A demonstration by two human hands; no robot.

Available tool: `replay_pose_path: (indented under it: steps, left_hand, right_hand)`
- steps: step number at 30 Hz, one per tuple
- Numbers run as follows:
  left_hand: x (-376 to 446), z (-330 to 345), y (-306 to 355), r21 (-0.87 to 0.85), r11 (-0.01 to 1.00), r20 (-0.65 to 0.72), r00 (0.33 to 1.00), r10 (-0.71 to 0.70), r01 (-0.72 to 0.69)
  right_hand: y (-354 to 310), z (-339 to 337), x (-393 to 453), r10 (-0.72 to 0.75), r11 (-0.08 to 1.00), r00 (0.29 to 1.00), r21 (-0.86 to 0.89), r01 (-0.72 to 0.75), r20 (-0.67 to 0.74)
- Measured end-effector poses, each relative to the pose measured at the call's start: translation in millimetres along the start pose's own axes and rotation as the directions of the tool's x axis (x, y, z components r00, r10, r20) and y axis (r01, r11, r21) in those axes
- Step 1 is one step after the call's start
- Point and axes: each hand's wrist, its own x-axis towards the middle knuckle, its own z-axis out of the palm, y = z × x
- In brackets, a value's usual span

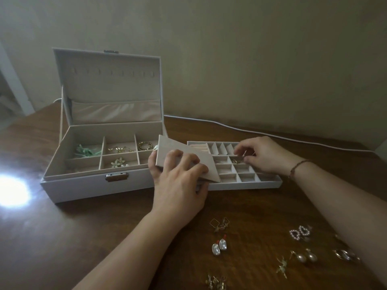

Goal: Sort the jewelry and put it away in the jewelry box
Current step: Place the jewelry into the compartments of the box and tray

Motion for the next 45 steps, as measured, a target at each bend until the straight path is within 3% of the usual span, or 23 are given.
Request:
replay_pose_path:
  steps: [4,6,8,11,16,23,25,30,38,45]
  left_hand:
    - [0,0,1,0.007,1.0,0.012,1.0,-0.008,0.008]
    - [0,-1,1,0.009,1.0,0.021,1.0,-0.014,0.014]
    - [0,-2,2,0.017,1.0,0.03,0.999,-0.02,0.02]
    - [-1,-4,2,0.015,1.0,0.037,0.999,-0.027,0.027]
    - [0,-4,2,0.013,1.0,0.041,0.999,-0.025,0.025]
    - [-1,-3,1,0.017,1.0,0.036,0.999,-0.019,0.018]
    - [0,-3,1,0.017,1.0,0.035,0.999,-0.018,0.018]
    - [0,-2,1,0.018,1.0,0.035,0.999,-0.018,0.018]
    - [0,-2,1,0.019,1.0,0.04,0.999,-0.02,0.02]
    - [0,-3,1,0.02,1.0,0.042,0.999,-0.019,0.019]
  right_hand:
    - [2,-5,-18,-0.07,0.998,0.997,0.003,0.07,0.02]
    - [1,-2,-24,-0.136,0.984,0.985,-0.103,0.147,0.103]
    - [1,4,-26,-0.105,0.959,0.982,-0.246,0.141,0.154]
    - [5,5,-26,-0.097,0.936,0.992,-0.33,0.12,0.087]
    - [14,1,-27,-0.077,0.989,0.994,-0.129,0.067,-0.073]
    - [8,12,-21,-0.12,0.97,0.989,-0.2,0.136,0.09]
    - [7,13,-20,-0.123,0.971,0.989,-0.196,0.136,0.079]
    - [12,15,-20,-0.127,0.883,0.992,-0.452,0.124,0.024]
    - [16,15,-27,-0.123,0.947,0.991,-0.292,0.133,0.052]
    - [15,9,-25,-0.052,0.957,0.997,-0.282,0.065,0.053]
